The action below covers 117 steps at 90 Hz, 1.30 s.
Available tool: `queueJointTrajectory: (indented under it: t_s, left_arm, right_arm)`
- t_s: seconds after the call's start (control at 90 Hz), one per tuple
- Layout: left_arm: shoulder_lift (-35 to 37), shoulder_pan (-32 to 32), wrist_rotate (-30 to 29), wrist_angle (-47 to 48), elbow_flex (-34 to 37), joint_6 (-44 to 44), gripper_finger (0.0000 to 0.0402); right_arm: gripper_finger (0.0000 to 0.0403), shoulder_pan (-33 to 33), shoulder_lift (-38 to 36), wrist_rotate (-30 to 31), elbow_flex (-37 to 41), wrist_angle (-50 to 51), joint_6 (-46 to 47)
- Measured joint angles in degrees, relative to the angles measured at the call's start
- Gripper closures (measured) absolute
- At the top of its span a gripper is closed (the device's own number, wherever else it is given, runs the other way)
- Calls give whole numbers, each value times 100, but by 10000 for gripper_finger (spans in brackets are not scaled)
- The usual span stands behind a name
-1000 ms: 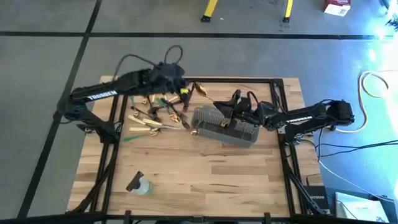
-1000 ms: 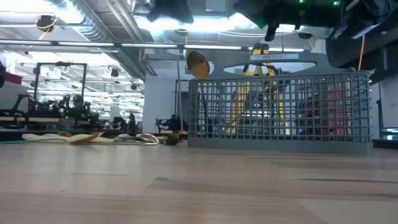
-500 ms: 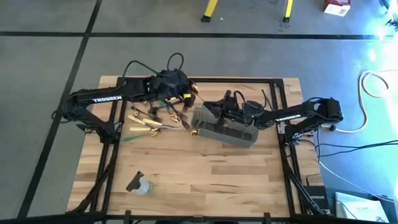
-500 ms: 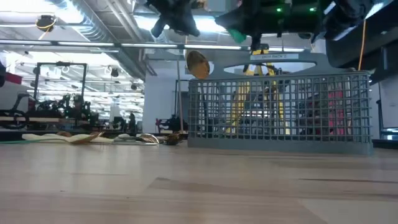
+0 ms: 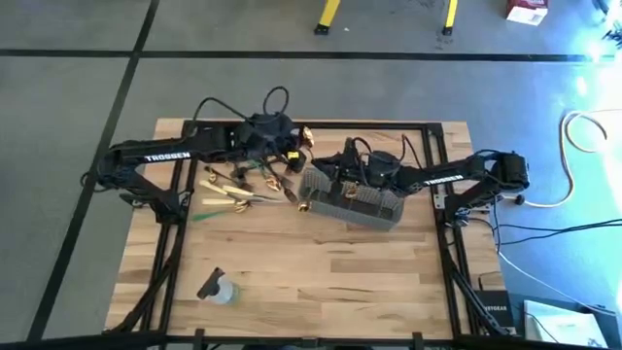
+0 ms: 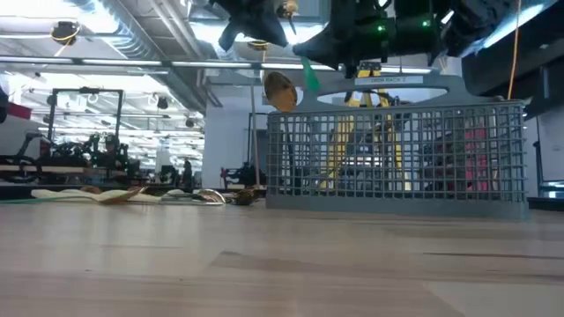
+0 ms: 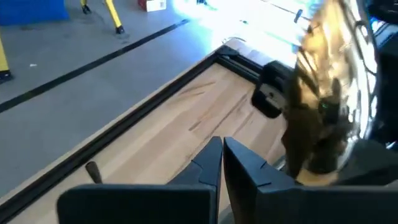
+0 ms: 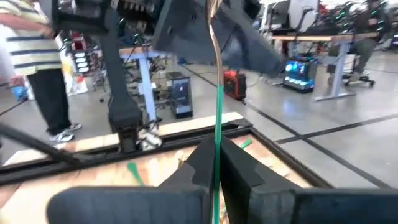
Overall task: Sort silverware
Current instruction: Put the gold spoon into the cutlery rack
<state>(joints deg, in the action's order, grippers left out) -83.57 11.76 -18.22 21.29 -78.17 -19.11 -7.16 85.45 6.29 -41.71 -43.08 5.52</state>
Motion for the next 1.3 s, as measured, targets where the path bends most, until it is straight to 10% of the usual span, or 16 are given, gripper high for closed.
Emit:
queueJointTrajectory:
  t_s: [0.544, 1.3]
  left_arm:
    - [-7, -331, 9, -802, 1232, -492, 401]
    - [269, -387, 8, -1182, 1246, -314, 401]
  right_arm:
    - [403, 1, 0, -399, 4, 608, -127]
    - [401, 2, 0, -549, 13, 731, -860]
